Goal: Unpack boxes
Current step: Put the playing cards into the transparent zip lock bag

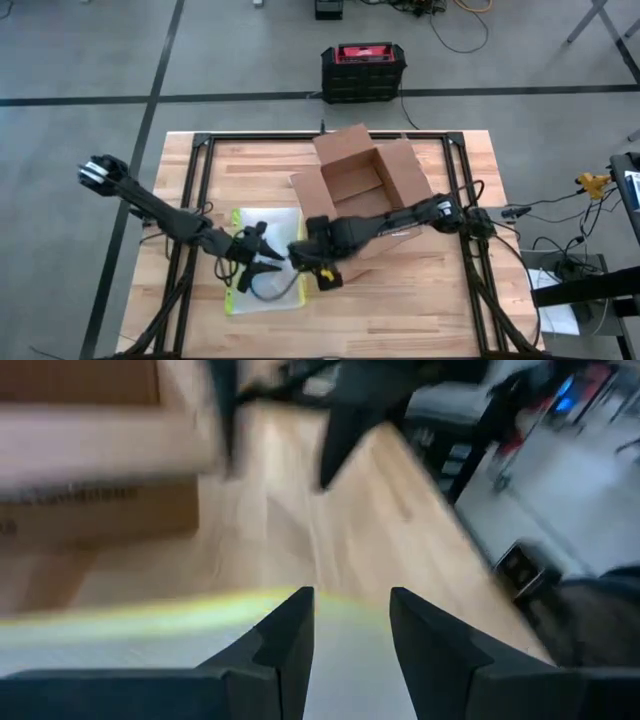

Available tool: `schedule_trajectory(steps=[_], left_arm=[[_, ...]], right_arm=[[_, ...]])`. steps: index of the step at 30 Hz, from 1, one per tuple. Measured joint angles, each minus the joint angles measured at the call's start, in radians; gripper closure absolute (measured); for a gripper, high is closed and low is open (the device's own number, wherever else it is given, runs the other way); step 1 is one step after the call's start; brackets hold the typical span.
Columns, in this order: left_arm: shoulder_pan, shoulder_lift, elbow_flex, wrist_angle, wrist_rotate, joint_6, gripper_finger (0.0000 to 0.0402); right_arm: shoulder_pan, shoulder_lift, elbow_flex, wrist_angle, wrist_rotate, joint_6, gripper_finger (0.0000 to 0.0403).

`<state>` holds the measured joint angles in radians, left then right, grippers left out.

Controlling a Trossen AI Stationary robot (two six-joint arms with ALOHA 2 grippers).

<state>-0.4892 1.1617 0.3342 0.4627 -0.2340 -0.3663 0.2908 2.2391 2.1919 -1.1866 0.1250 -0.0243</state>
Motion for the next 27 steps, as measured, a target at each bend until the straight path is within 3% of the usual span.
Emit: schedule_trajectory(steps=[5,10,14,18,24,27], left_arm=[[-0.028,0.024,0.069,-0.146,0.092,-0.115,0.0284],[-0.115,-0.021,0.175,-0.399,0.03,-0.17,0.0284],[-0.181,-0.018,0.217,-0.509,-0.046,-0.242,0.0284],[-0.233,-0.006,0.222,-0.509,-0.107,-0.297,0.0284],[-0.253,0.049,0.221,-0.478,-0.3,-0.307,0.0284],[-0.252,0.089,0.22,-0.426,-0.318,-0.306,0.0284]], right_arm=[[0.034,0.005,-0.174,0.189,0.002,0.076,0.0286],[0.041,0.005,-0.301,0.435,0.007,0.173,0.0387],[0.039,0.005,-0.393,0.555,0.014,0.22,0.0387],[0.038,0.005,-0.43,0.569,0.063,0.259,0.0391],[0.037,0.005,-0.454,0.766,0.056,0.237,0.0399],[0.021,0.005,-0.456,0.824,0.058,0.195,0.0402]])
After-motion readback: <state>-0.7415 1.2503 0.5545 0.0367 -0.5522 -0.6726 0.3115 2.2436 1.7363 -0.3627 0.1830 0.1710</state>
